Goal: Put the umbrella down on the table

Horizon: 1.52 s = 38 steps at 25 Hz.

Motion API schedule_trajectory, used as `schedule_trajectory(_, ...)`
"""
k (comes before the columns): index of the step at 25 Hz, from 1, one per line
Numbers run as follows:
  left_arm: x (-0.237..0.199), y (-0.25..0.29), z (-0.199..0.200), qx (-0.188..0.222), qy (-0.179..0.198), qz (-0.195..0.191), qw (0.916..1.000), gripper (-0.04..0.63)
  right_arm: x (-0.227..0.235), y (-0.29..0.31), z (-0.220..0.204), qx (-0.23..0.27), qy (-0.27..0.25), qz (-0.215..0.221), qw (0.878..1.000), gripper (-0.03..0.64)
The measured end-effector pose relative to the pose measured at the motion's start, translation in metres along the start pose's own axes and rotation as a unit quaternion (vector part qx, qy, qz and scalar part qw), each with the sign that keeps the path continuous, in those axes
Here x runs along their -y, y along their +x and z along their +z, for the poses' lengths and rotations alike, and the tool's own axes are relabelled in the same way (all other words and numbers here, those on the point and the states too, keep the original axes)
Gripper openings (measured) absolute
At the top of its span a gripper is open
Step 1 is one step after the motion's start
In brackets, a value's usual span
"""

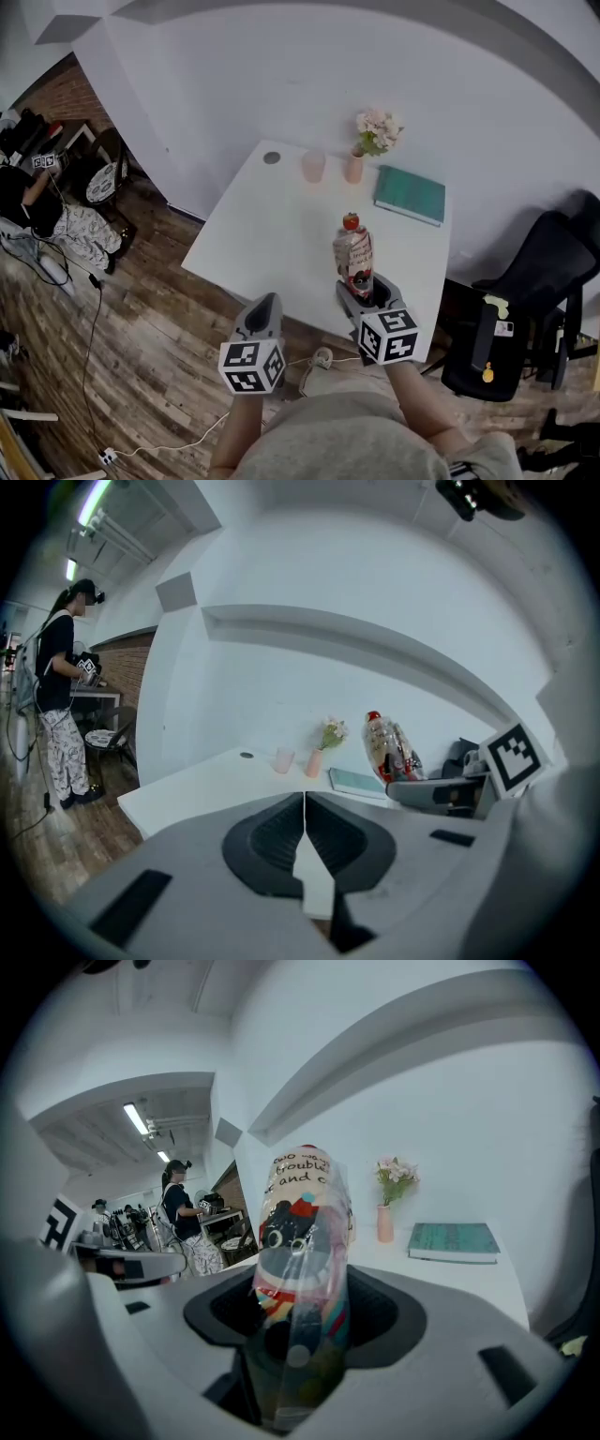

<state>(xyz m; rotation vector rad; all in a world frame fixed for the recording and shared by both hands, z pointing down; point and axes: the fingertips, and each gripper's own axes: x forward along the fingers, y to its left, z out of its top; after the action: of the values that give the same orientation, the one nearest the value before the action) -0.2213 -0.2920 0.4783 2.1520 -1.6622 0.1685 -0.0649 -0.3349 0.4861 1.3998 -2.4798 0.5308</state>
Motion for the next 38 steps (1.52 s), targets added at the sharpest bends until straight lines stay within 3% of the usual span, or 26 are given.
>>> schedule_trajectory(19,-0.01,0.087,0.008,-0.042,0.004,-0.037,0.9984,0.008,0.057,0.107,-0.04,-0.104,0.009,-0.032,0.994,0.262)
schedule_trajectory(38,-0.018,0.124,0.001,-0.062,0.006,-0.047,0.997,0.008,0.089,0.169,-0.1,-0.227,0.015,-0.048,0.973,0.261)
